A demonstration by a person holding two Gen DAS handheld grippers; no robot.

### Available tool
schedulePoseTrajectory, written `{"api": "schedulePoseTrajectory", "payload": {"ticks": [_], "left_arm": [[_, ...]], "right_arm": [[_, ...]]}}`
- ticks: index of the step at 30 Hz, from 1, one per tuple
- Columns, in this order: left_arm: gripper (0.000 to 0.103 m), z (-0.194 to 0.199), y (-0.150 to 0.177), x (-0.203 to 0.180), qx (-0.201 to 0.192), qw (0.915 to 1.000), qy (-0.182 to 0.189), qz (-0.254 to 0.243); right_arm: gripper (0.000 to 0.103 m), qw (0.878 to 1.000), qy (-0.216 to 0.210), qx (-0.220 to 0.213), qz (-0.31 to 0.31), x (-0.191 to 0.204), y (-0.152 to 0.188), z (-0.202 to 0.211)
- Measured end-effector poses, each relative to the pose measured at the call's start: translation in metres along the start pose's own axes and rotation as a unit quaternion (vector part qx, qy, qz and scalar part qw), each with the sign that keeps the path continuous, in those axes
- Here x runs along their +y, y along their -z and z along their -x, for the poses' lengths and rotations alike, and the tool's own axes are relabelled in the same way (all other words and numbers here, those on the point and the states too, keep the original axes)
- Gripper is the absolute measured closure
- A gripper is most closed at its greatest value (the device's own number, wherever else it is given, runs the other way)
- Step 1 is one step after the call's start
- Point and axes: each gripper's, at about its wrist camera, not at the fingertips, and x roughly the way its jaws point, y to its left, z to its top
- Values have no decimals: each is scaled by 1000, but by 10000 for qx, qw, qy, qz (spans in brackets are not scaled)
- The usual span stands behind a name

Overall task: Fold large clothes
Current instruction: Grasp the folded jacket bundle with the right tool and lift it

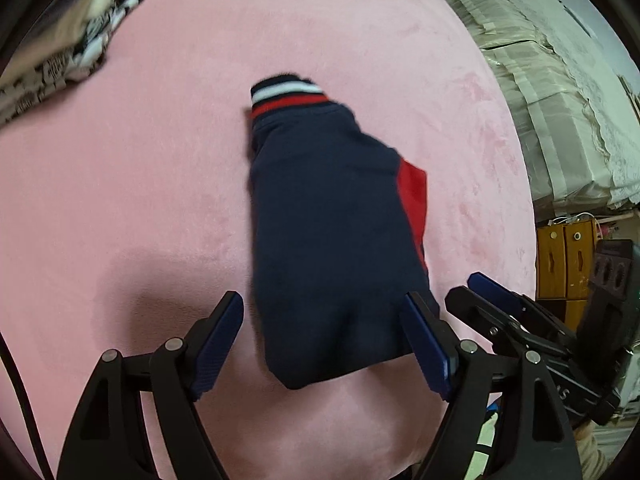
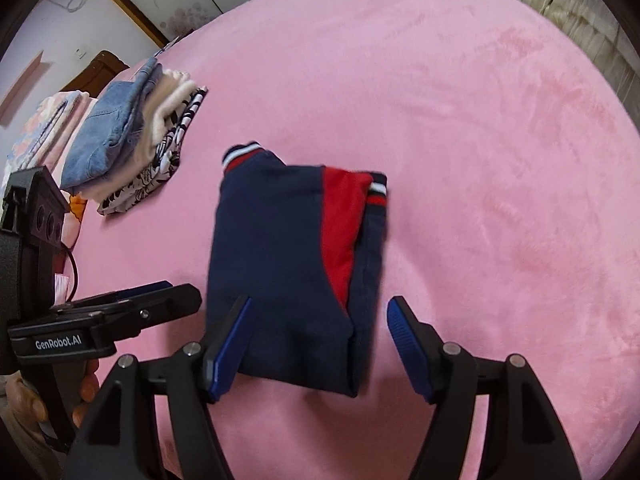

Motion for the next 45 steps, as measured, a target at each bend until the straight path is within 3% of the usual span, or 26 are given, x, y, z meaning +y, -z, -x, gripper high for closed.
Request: {"api": "schedulePoseTrajectory", "payload": {"ticks": [10,15,23,25,27,33,38,45], "left_arm": [[24,-30,-12,36,-40,9972,578,479],[24,-45,-16,49,-101,9926,1044,604],[24,-74,-18,50,220,9903,1326,358],[25,-77,-20,52,241,9900,1341,376],[41,-79,-21,50,224,9904,1319,342],[63,-52,-18,26,22,9954,947,109],[64,-6,-10,4,-78,9970,765,-8],[64,67,-2,-11,-248,9972,678,-197]], "right_arm": [[34,9974,-564,273,-367,-32,-9,-41],[34,9903,-1190,405,-593,-46,-9,-64],[35,9723,-2085,445,-958,-62,-13,-90],[46,9679,-2264,459,-991,-60,-14,-94],[56,9679,-2248,466,-1028,-58,-14,-95],[67,9784,-1886,306,-789,-40,-16,-70],[68,9822,-1737,154,-693,-19,-15,-33],[68,9797,-1932,44,-525,24,-12,15]]}}
